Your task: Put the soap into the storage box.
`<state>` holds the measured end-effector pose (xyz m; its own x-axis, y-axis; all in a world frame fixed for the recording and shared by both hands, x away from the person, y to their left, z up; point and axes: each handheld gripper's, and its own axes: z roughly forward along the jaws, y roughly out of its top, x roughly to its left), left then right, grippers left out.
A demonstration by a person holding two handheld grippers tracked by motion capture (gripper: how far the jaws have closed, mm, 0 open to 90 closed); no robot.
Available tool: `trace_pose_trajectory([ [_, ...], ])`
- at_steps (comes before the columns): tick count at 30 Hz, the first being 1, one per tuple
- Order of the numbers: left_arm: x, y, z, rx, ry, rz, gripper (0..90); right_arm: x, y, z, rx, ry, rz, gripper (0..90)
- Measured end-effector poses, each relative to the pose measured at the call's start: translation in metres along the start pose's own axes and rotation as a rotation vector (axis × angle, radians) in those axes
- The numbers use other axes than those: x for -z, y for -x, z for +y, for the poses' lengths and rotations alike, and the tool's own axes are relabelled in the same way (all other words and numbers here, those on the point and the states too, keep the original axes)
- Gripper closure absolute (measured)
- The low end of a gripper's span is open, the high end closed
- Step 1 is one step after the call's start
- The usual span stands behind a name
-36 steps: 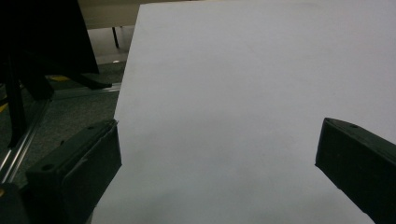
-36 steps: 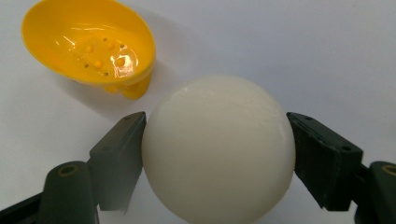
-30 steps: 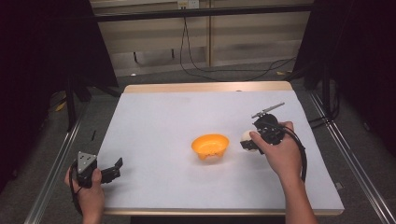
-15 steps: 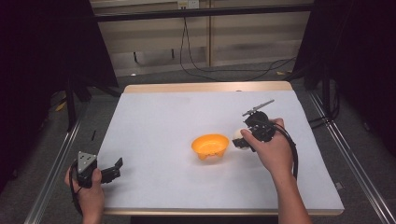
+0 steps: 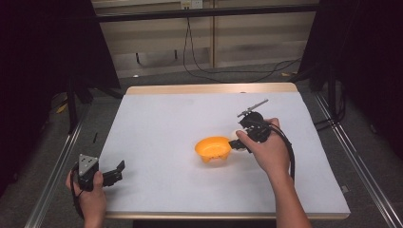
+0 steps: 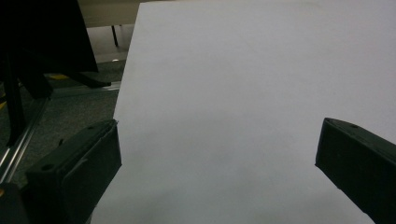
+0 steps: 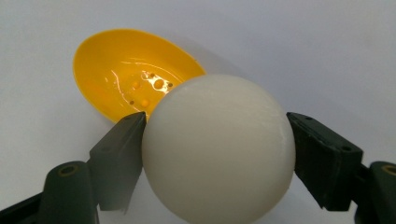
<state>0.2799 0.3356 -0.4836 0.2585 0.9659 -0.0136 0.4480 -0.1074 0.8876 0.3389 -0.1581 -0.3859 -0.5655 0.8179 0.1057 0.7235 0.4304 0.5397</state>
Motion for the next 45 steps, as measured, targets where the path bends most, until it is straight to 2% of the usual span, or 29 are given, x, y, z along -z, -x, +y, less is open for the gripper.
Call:
trace_pose_trajectory([
  [29, 0.000, 0.000, 0.000, 0.001, -0.001, -0.003, 0.0, -0.030, -0.028, 0.022, 0.047, -0.021, 0.032, 23.1],
  [30, 0.000, 0.000, 0.000, 0.002, -0.001, -0.003, 0.0, -0.031, -0.030, 0.022, 0.035, -0.025, 0.030, 23.1],
  [41, 0.000, -0.001, 0.000, -0.001, -0.003, -0.001, 0.0, -0.042, -0.037, 0.028, 0.051, -0.027, 0.037, 23.1],
  [45, 0.000, -0.001, 0.000, 0.000, -0.002, -0.001, 0.0, -0.046, -0.040, 0.029, 0.050, -0.045, 0.036, 23.1],
])
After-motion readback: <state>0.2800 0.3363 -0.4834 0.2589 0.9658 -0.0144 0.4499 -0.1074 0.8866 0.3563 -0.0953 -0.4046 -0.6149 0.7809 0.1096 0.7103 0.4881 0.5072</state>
